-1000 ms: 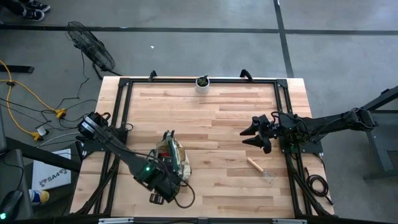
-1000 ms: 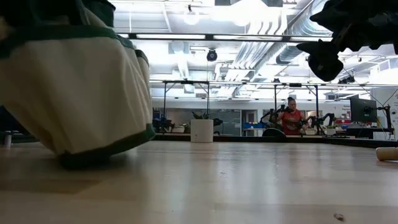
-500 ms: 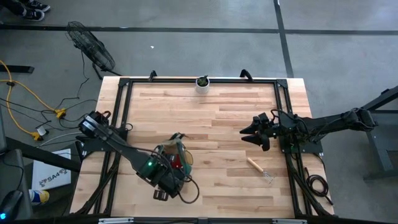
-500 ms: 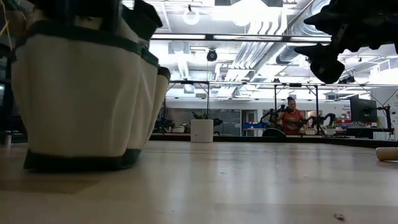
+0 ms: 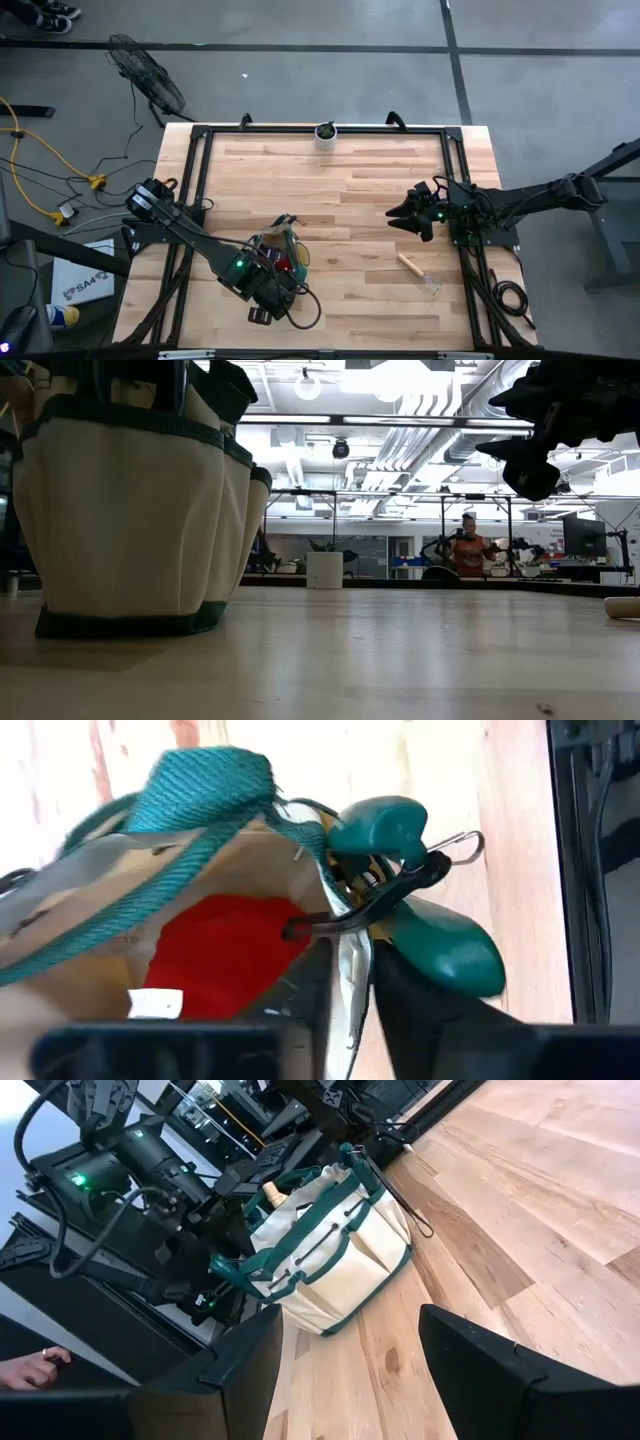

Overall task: Pick & Place Garden tools in Gardening bag
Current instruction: Adjust the gardening bag on the table, then put the brown hand rake into the gardening bag

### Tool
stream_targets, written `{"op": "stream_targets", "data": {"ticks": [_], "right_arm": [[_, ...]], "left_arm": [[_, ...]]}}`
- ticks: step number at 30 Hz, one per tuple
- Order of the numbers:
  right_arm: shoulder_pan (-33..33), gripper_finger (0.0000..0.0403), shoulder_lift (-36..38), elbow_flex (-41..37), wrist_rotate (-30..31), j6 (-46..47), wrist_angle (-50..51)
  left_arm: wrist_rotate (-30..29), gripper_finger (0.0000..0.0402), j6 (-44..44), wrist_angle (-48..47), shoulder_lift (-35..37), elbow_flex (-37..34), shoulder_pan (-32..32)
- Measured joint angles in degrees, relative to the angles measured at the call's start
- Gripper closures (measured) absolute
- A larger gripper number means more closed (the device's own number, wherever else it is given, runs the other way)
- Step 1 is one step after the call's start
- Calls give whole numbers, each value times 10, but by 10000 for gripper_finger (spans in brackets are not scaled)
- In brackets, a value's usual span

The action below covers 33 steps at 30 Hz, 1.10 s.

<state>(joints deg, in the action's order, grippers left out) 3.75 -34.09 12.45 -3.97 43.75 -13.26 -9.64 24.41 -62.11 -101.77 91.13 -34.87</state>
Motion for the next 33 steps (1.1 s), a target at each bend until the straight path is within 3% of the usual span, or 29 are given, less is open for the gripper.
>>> {"op": "stream_targets", "data": {"ticks": [9, 18, 21, 26, 33], "right_arm": [[0, 176, 0, 0, 0, 0, 7], [0, 176, 0, 0, -6, 17, 36], [0, 176, 0, 0, -6, 31, 36], [0, 176, 0, 1, -6, 45, 37], [0, 176, 0, 53, 0, 6, 88]], "left_arm": [[-6, 230, 15, 2, 18, 0, 0], [26, 211, 74, 2, 64, 0, 0], [2, 210, 124, 1, 88, 0, 0], [-88, 210, 200, -15, 132, 0, 0], [-202, 210, 225, -45, 189, 0, 0]]}}
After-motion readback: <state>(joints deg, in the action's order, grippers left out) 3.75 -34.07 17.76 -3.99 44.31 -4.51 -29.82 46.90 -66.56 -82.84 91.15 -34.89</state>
